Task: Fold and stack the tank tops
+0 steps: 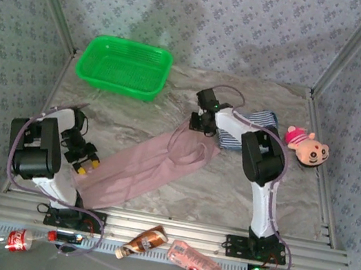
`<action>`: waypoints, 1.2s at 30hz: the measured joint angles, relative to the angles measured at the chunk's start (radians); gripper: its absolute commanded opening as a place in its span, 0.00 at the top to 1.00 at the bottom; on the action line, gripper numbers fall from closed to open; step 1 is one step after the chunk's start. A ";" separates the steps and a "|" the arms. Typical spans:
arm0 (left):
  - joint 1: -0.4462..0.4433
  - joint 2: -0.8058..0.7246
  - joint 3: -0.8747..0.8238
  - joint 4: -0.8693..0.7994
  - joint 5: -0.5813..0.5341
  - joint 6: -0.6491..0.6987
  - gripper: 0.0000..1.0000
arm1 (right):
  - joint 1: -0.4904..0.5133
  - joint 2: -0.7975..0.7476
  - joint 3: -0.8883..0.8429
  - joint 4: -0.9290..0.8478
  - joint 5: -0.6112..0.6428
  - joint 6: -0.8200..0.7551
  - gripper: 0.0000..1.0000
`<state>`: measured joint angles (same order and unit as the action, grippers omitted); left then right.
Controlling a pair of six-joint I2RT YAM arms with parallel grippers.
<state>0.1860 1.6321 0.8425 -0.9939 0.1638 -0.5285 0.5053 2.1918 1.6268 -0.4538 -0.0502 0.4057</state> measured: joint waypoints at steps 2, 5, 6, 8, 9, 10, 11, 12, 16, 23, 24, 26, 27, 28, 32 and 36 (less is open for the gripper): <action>-0.003 -0.011 -0.018 0.000 0.017 -0.021 0.59 | 0.000 0.058 0.091 -0.016 0.002 -0.026 0.70; -0.019 -0.025 -0.039 0.001 0.040 -0.059 0.58 | 0.000 0.137 0.214 -0.034 0.002 -0.066 0.72; -0.026 -0.031 -0.048 0.003 0.050 -0.076 0.58 | 0.000 0.163 0.256 -0.041 0.002 -0.082 0.72; -0.039 -0.054 -0.080 0.015 0.080 -0.111 0.58 | -0.002 0.208 0.327 -0.048 -0.005 -0.103 0.73; -0.045 -0.069 -0.101 0.020 0.098 -0.129 0.58 | -0.005 0.232 0.369 -0.063 -0.015 -0.111 0.73; -0.054 -0.084 -0.121 0.023 0.113 -0.147 0.58 | -0.010 0.257 0.414 -0.074 -0.027 -0.119 0.73; -0.065 -0.096 -0.136 0.023 0.125 -0.163 0.58 | -0.014 0.274 0.440 -0.076 -0.040 -0.125 0.73; -0.081 -0.107 -0.151 0.024 0.137 -0.181 0.58 | -0.020 0.283 0.452 -0.076 -0.055 -0.127 0.73; -0.130 -0.125 -0.172 0.026 0.161 -0.238 0.58 | -0.040 0.288 0.462 -0.082 -0.117 -0.125 0.73; -0.263 -0.166 -0.193 0.038 0.192 -0.333 0.57 | -0.063 0.379 0.618 -0.104 -0.190 -0.133 0.69; -0.276 -0.176 -0.194 0.038 0.191 -0.343 0.57 | -0.066 0.381 0.624 -0.104 -0.198 -0.136 0.68; -0.292 -0.199 -0.190 0.031 0.188 -0.352 0.57 | -0.072 0.381 0.631 -0.102 -0.205 -0.146 0.66; -0.294 -0.213 -0.182 0.016 0.187 -0.353 0.57 | -0.076 0.381 0.636 -0.095 -0.210 -0.154 0.65; -0.294 -0.224 -0.168 -0.002 0.180 -0.352 0.56 | -0.082 0.381 0.640 -0.086 -0.215 -0.165 0.64; -0.294 -0.238 -0.077 -0.058 0.154 -0.326 0.55 | -0.110 0.351 0.624 -0.045 -0.241 -0.217 0.57; -0.299 -0.222 0.010 -0.046 0.158 -0.280 0.54 | -0.127 0.158 0.371 0.046 -0.278 -0.262 0.55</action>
<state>-0.1131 1.4101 0.8524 -1.0401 0.3218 -0.8089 0.3779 2.3497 1.9980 -0.4080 -0.3286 0.1436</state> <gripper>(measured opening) 0.456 0.443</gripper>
